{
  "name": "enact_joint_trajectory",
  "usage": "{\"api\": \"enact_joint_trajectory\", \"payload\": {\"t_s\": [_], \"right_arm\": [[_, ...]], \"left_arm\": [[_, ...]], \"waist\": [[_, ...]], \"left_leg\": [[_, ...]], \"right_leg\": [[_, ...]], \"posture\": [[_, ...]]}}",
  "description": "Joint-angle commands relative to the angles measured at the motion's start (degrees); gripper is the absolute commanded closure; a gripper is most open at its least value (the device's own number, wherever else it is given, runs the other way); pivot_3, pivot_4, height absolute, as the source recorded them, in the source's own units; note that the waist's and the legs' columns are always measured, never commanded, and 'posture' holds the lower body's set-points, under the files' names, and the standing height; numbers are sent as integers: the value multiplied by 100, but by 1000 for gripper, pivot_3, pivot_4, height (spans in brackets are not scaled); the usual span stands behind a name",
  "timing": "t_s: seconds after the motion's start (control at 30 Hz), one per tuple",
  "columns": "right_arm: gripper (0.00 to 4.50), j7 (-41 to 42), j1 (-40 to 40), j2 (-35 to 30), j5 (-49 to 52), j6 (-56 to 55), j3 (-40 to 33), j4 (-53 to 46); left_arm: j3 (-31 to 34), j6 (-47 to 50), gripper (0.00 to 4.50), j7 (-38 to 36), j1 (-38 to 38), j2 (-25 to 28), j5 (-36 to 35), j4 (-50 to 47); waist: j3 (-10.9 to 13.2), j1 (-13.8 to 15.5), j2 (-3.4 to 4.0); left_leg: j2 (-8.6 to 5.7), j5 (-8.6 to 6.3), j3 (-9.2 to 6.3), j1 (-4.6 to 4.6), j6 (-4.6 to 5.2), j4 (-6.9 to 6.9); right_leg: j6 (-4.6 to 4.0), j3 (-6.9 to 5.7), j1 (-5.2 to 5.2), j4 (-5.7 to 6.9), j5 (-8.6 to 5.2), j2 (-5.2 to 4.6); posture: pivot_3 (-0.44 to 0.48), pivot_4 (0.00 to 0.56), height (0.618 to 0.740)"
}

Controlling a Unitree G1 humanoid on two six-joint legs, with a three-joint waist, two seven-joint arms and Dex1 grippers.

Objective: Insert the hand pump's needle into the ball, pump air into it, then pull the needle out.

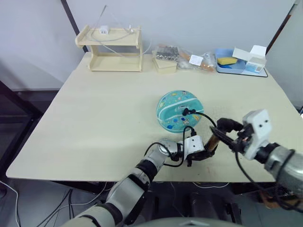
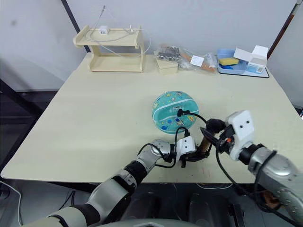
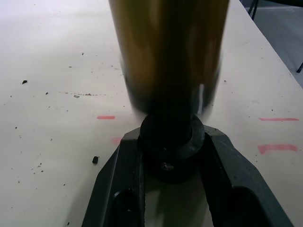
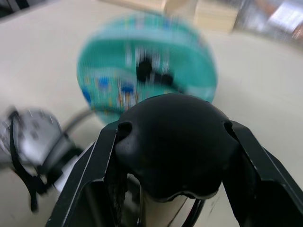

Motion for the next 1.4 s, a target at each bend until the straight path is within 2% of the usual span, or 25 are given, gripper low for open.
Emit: {"api": "enact_joint_trajectory", "payload": {"t_s": [0.03, 0.1, 0.27, 0.4, 0.43, 0.6, 0.73, 0.9, 1.03, 1.17, 1.33, 1.4], "right_arm": [[2383, 243, 246, 211, -673, -32, 470, 755], [2383, 327, 221, 341, -732, -87, 301, 725], [2383, 298, -87, 156, 95, 285, -998, -163], [2383, -95, -643, -357, 1547, 758, -2245, -686], [2383, -213, -752, -509, 1929, 840, -2508, -739], [2383, -762, -1065, -1321, 3628, 1052, -3713, -662], [2383, -1067, -1012, -1682, 4401, 1118, -4189, -572], [2383, -1017, -638, -1215, 3789, 1048, -3536, -742], [2383, -567, -177, -453, 2132, 757, -1984, -549], [2383, 29, 319, -35, 550, 240, -609, 12], [2383, 620, 493, 500, -890, -486, 484, 1145], [2383, 770, 522, 713, -1172, -698, 607, 1463]], "left_arm": [[-91, 132, 3426, 26, -4, -21, 156, 221], [-89, 137, 3426, 24, -18, -33, 160, 261], [-51, 135, 3426, 53, -52, -60, 162, 383], [-69, 116, 3426, 110, -67, -72, 206, 483], [-79, 107, 3426, 124, -61, -76, 218, 500], [-115, 68, 3426, 144, -20, -97, 238, 519], [-128, 46, 3426, 137, 9, -103, 236, 508], [-123, 62, 3426, 147, 57, -105, 225, 470], [-119, 81, 3426, 141, 105, -77, 210, 416], [-116, 115, 3426, 149, 139, -66, 199, 349], [-123, 152, 3426, 194, 158, -84, 207, 332], [-128, 166, 3426, 226, 165, -105, 210, 324]], "waist": [[-16, -3, -4], [-21, -4, -8], [-5, 24, 17], [23, 44, 83], [24, 45, 82], [35, 51, 99], [38, 59, 95], [41, 58, 83], [25, 41, 52], [4, 36, 29], [-25, 14, 14], [-44, 4, 22]], "left_leg": [[0, 0, 0, 4, 0, 0], [0, 0, -2, 15, 0, 0], [2, 0, -3, 41, 0, 0], [-3, 0, 3, 16, 1, 0], [-5, 1, 6, -24, 2, 2], [-5, 0, 6, -51, 3, -7], [-4, -5, 10, -61, 11, -8], [-4, -7, 10, -60, 14, -8], [2, -7, 12, -39, 13, -12], [3, -7, 6, -19, 13, -17], [6, -8, -2, 4, 11, -19], [6, -8, -6, 7, 11, -21]], "right_leg": [[0, 1, 3, 0, 0, 0], [1, -1, 10, 1, -1, 0], [24, -2, 40, 0, -15, -2], [22, 4, 18, 0, -12, -9], [5, 7, -29, 6, 4, -8], [2, 8, -60, 15, 3, -7], [3, 5, -62, 4, 3, -13], [4, 3, -60, 2, 3, -13], [3, 5, -45, 2, 2, -3], [2, 1, -30, 2, -1, 3], [-1, -6, -5, -2, -3, 6], [-1, -8, -1, -2, -4, 7]], "posture": [[0, 150, 740], [0, 150, 740], [0, 150, 740], [0, 150, 740], [0, 150, 740], [0, 150, 740], [0, 150, 740], [0, 150, 740], [0, 150, 740], [0, 150, 740], [0, 150, 740], [0, 150, 740]]}}
